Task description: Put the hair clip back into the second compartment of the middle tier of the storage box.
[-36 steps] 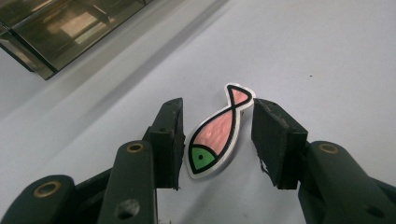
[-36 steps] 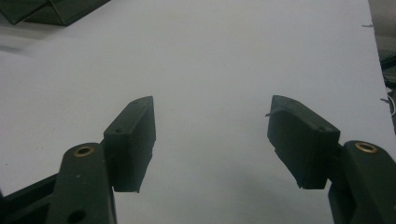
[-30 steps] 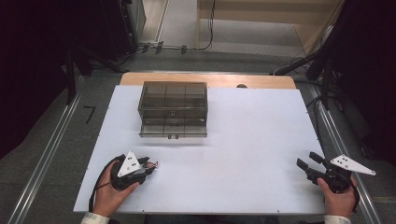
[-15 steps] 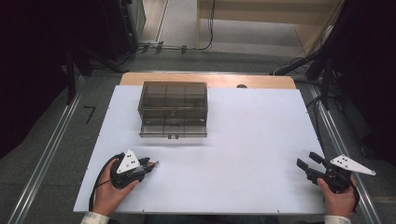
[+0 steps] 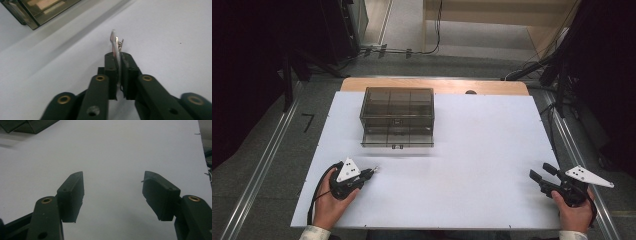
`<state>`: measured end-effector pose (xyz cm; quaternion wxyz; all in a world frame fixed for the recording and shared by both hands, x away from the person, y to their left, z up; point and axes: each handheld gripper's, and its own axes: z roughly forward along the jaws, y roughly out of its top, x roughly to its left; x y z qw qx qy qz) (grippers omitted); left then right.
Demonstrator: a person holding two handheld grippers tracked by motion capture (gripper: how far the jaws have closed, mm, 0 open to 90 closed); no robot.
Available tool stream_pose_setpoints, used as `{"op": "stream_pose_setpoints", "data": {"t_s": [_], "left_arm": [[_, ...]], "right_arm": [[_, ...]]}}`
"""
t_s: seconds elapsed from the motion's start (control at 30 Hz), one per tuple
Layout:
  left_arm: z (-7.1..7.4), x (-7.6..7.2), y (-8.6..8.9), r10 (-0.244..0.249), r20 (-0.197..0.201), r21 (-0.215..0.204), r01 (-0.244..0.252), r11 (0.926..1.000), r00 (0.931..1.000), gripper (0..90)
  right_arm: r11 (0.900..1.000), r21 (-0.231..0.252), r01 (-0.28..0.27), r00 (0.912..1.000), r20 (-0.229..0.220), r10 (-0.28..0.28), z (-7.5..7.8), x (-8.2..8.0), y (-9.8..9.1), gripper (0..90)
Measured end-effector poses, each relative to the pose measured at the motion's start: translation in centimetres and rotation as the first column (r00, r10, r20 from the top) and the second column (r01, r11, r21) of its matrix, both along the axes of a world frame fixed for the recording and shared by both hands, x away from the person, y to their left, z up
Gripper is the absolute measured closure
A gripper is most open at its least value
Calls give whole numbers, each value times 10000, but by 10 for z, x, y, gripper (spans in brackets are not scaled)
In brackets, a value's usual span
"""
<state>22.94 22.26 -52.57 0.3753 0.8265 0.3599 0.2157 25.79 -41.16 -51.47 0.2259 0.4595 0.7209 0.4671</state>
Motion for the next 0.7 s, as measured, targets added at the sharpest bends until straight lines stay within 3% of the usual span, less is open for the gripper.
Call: {"op": "stream_pose_setpoints", "data": {"t_s": [0.4, 0.67, 0.7], "left_arm": [[1, -1, 2, -17, 136, -115, 18, 9999, 9999, 867], [3, -3, 7, 31, 316, -761, -7, 9971, 9995, 868], [4, -3, 7, 4, 388, -1041, 37, 9946, 9992, 867]], "right_arm": [[10000, 7, -25, 10000, -21, 25, 0, 0, 0, 329], [10000, 3, -18, 10000, -15, 18, 0, 0, 0, 329], [10000, 1, -13, 10000, -22, 13, 0, 0, 0, 329]]}}
